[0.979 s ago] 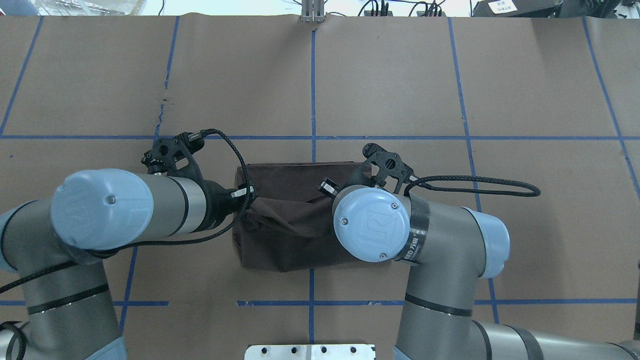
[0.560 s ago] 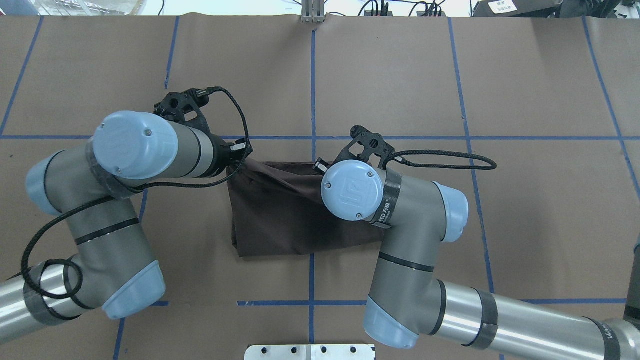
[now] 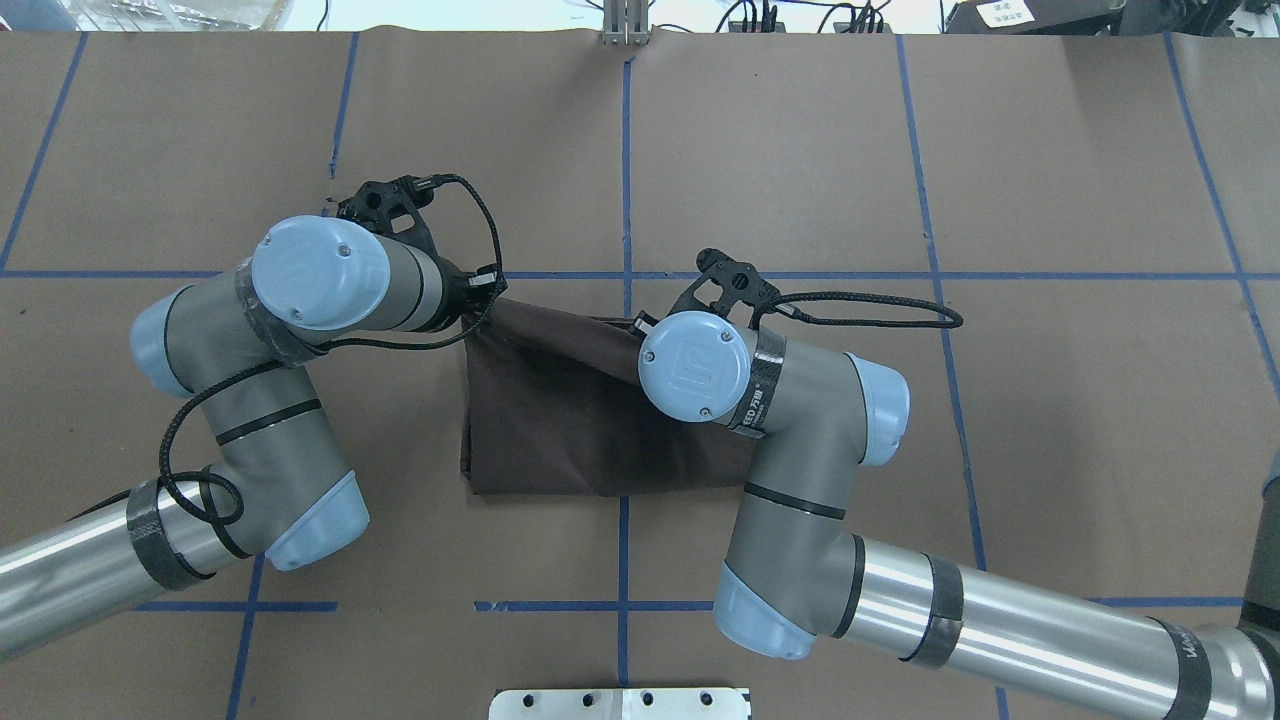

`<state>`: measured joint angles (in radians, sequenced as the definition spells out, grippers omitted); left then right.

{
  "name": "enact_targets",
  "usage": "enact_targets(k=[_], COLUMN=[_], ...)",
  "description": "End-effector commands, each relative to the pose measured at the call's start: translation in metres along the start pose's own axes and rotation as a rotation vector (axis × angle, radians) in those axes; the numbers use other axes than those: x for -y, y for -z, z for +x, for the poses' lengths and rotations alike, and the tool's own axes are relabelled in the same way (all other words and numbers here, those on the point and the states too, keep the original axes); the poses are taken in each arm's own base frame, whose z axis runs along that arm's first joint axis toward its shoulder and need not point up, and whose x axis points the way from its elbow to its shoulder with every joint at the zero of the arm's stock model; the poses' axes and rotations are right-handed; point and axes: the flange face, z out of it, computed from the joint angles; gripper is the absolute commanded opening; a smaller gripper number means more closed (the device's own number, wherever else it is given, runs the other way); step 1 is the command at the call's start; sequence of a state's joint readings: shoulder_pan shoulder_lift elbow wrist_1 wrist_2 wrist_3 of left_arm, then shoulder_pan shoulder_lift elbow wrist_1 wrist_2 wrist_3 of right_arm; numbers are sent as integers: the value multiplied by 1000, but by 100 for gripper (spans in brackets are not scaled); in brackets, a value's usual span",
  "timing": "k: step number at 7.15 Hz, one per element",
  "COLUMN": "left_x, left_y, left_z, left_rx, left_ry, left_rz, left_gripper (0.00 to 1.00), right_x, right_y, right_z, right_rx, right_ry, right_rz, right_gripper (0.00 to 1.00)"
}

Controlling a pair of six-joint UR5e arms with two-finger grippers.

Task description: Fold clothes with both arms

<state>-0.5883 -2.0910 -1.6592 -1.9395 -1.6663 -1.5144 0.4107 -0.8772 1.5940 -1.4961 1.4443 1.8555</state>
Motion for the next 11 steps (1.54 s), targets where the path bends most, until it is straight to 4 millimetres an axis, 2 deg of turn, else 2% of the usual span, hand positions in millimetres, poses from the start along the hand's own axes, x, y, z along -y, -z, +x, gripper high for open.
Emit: enact_targets(k=[1,2,3,4,5,6,8,11], left_x=[1,7,29,35,36,36,36,36], left_y=[-3,4,15,15,16,18,17,17], left_z=[-5,-6,-15,-23,-23,-23,-24,-25], left_rx=[-27,-41,-53,-45,-46,-49,-47,-46], left_ry=[-104,-167,-227,-232,-232,-231,-225,-224], left_rz=[1,-30,-64,-60,-58,-57,-58,-58], left_gripper=[100,100,100,100,100,100,100,100], right_x=[0,-2,-6,-24,-51,-68,-71,-65], right_y=[3,17,24,28,24,17,-6,-20], right_z=[-3,-16,-23,-25,-20,-15,-7,-4], right_rx=[7,36,47,56,48,39,-6,-40], right_ry=[94,137,157,231,320,418,593,653], right_rz=[-4,-11,-20,-29,-40,4,27,37], right_gripper=[100,100,100,100,100,100,100,100])
